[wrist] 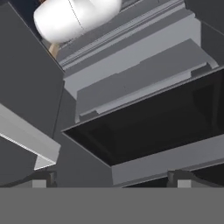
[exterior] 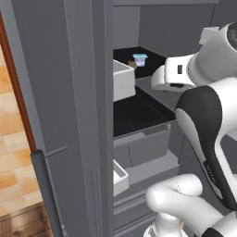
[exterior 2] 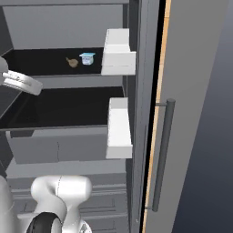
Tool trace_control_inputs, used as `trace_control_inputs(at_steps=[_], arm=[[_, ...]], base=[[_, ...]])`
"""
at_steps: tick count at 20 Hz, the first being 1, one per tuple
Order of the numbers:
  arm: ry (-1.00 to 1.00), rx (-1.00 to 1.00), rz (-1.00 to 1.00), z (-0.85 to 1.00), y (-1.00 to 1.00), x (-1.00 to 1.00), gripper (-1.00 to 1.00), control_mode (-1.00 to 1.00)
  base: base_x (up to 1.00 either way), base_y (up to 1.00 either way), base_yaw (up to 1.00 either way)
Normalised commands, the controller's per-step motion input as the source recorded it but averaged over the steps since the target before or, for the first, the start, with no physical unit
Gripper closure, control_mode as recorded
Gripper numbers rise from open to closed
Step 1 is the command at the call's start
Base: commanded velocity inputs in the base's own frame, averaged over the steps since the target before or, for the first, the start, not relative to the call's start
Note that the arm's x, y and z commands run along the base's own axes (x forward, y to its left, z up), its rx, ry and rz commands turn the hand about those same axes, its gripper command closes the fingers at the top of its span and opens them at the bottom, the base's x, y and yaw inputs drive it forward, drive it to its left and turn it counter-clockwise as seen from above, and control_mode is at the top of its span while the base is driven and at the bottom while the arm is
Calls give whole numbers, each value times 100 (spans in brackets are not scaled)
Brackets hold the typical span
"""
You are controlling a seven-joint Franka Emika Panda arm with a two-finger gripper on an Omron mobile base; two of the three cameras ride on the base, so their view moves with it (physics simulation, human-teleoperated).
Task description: Retrieve the bottle and the shaker from the cabinet and place them next to the mixing bowl on the counter. Then add garlic from the fridge to the mixing bowl.
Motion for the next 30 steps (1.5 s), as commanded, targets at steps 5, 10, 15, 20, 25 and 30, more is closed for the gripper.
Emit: trace_control_inputs(at_steps=[5,10,15,20,25,30], arm=[[-5,0,0,1,0,52,-100,-100],[-6,0,1,0,0,57,-100,-100],[-2,0,2,0,0,59,-100,-100],[0,-1,2,0,8,54,-100,-100],[4,-6,2,0,16,57,-100,-100],[5,-6,2,-9,4,52,-100,-100]], base=[[0,0,0],[0,0,0],[0,0,0],[0,0,0],[0,0,0],[0,0,0]])
